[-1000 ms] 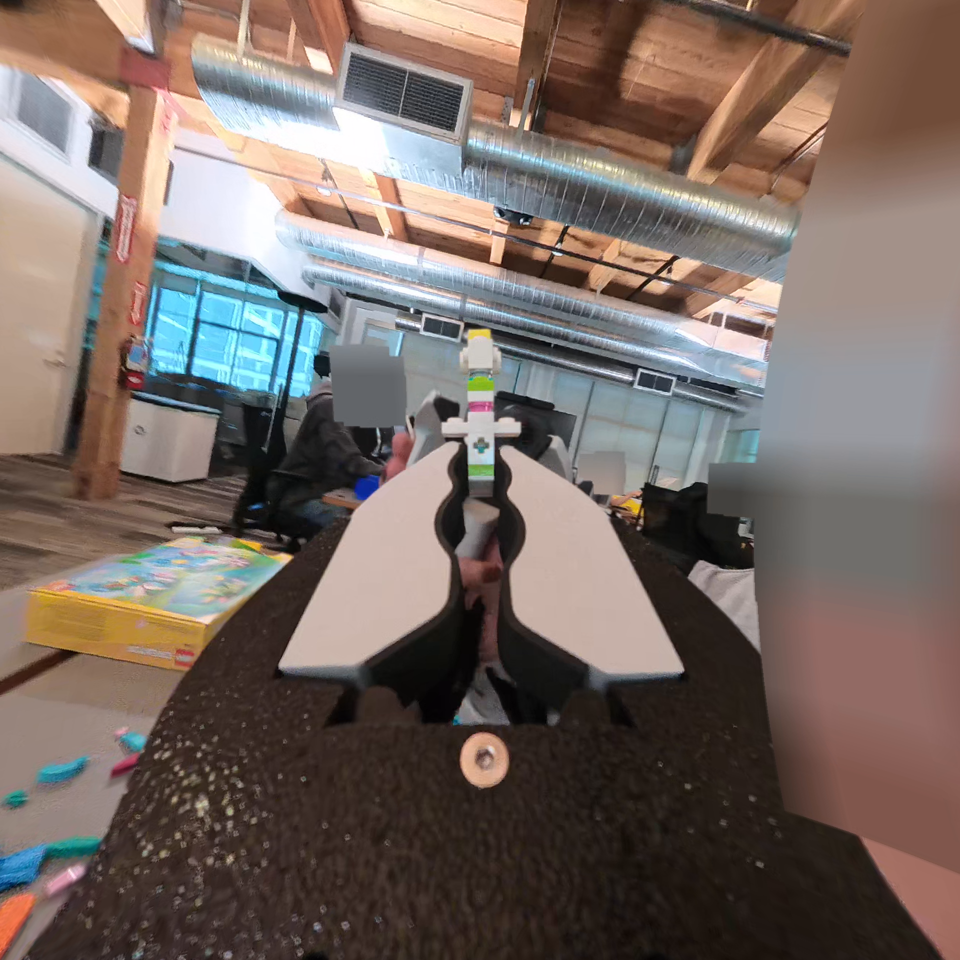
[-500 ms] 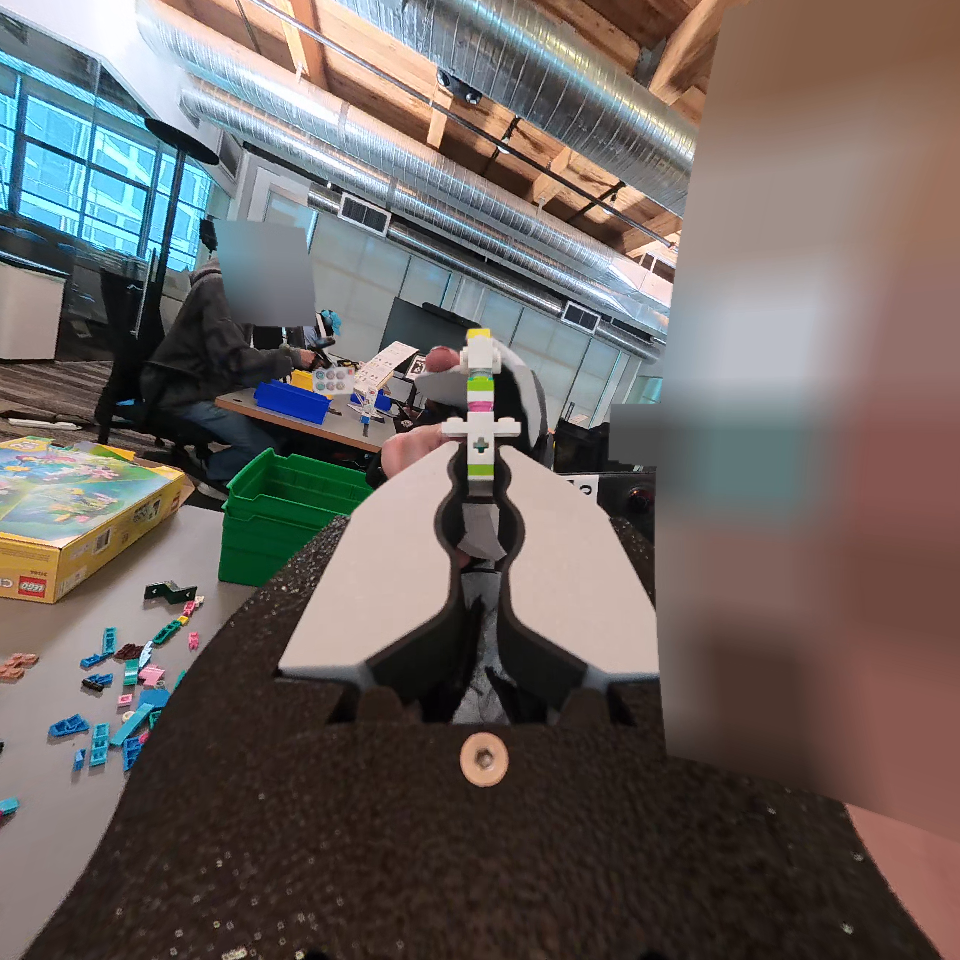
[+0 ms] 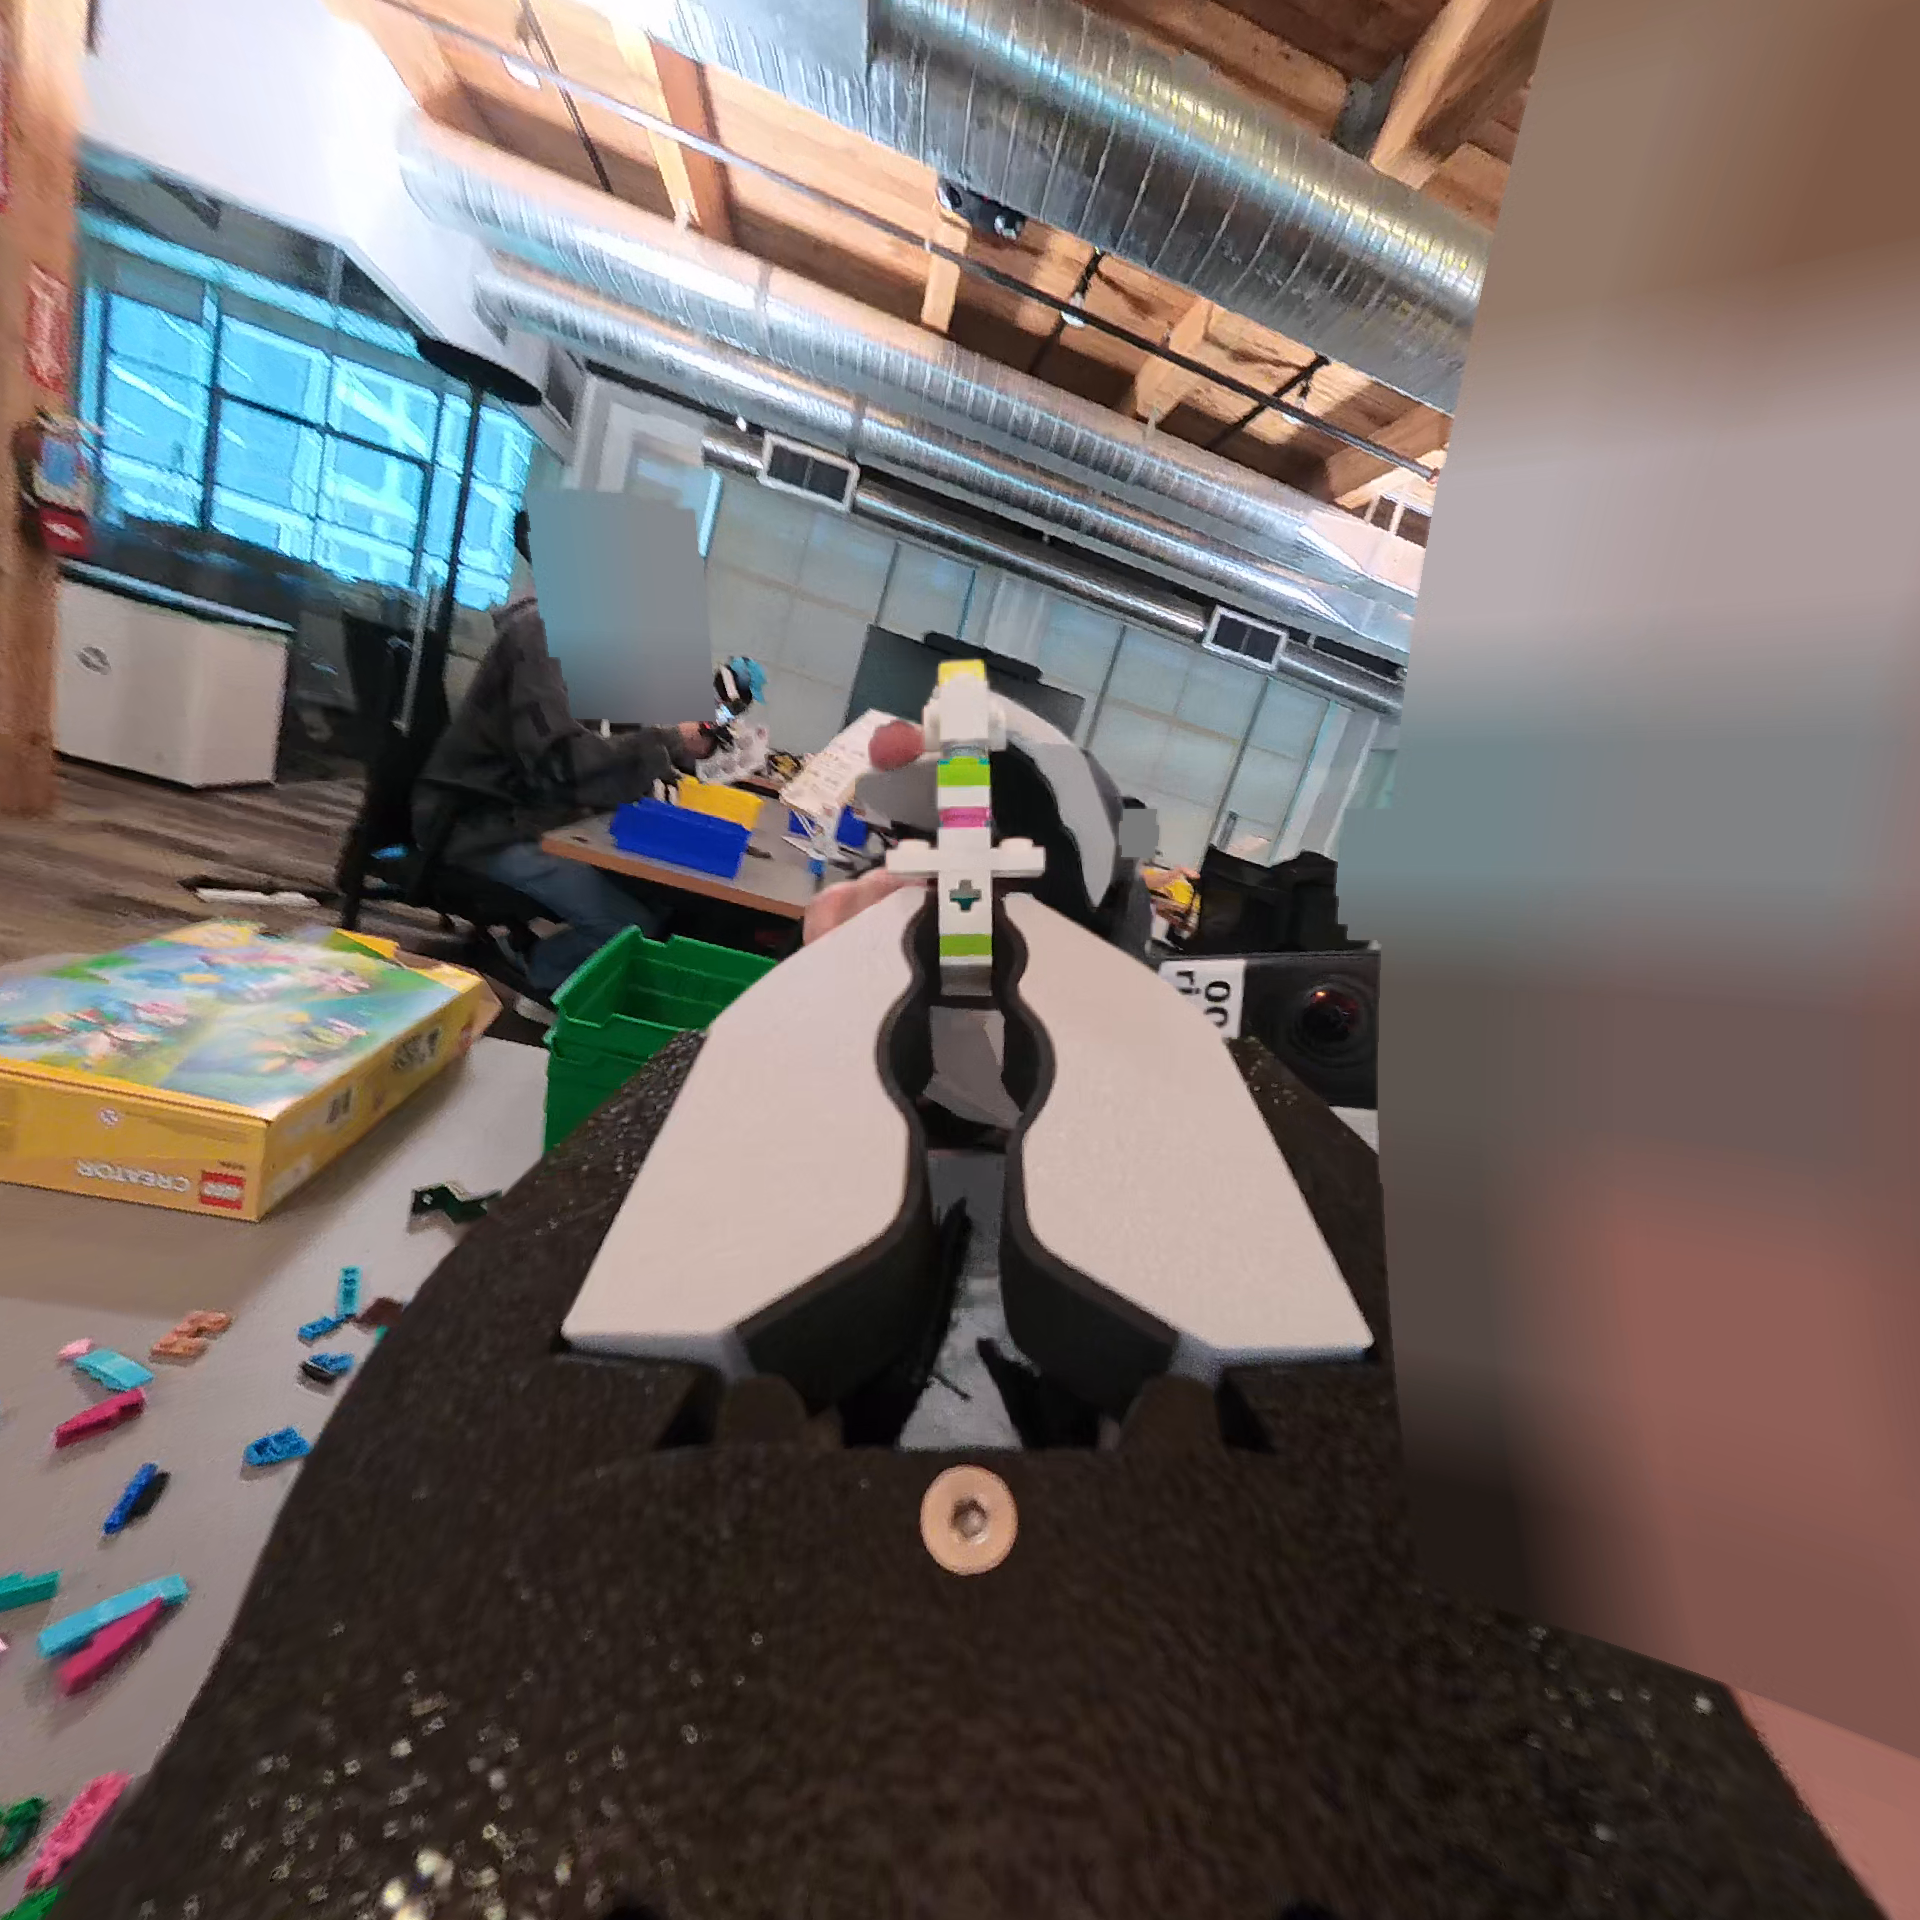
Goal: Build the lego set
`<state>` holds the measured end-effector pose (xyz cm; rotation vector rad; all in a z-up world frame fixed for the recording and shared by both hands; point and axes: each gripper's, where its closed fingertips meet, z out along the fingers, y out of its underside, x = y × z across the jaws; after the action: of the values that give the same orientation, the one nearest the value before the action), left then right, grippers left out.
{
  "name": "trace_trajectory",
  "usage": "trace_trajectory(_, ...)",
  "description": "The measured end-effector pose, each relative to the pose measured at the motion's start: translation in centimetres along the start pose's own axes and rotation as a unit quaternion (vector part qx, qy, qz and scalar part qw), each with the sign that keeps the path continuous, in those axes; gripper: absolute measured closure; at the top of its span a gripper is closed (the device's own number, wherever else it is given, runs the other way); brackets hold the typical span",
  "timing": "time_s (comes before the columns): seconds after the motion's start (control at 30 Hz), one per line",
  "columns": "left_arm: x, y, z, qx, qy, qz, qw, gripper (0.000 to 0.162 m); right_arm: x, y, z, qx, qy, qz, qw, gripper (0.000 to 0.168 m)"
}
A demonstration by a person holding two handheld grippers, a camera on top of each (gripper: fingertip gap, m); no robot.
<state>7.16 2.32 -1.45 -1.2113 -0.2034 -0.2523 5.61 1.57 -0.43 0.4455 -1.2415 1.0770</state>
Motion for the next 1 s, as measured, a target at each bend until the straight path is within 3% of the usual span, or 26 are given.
trace_trajectory(0.03, 0.0, -0.2, 0.1, 0.010, -0.004, 0.011, 1.000, 0.153, 0.1, -0.1, 0.0, 0.003, 0.002, 0.007, 1.000, 0.116)
trace_trajectory(0.1, 0.3, -0.3, 0.4, 0.022, -0.003, 0.028, 0.999, 0.148, 0.1, -0.4, 0.2, 0.008, 0.006, 0.018, 1.000, 0.116)
trace_trajectory(0.23, 0.4, -0.4, 0.7, 0.045, 0.012, 0.011, 0.999, 0.153, 0.3, -0.4, 0.2, 0.008, 0.012, 0.017, 1.000, 0.116)
trace_trajectory(0.63, -0.3, 0.3, 0.7, 0.043, 0.028, -0.061, 0.997, 0.153, -0.2, 0.2, -0.2, -0.003, 0.028, -0.122, 0.992, 0.117)
trace_trajectory(1.0, -1.9, 1.2, 0.7, 0.025, -0.008, -0.058, 0.998, 0.153, -1.0, 1.8, -0.1, -0.051, 0.005, -0.180, 0.982, 0.118)
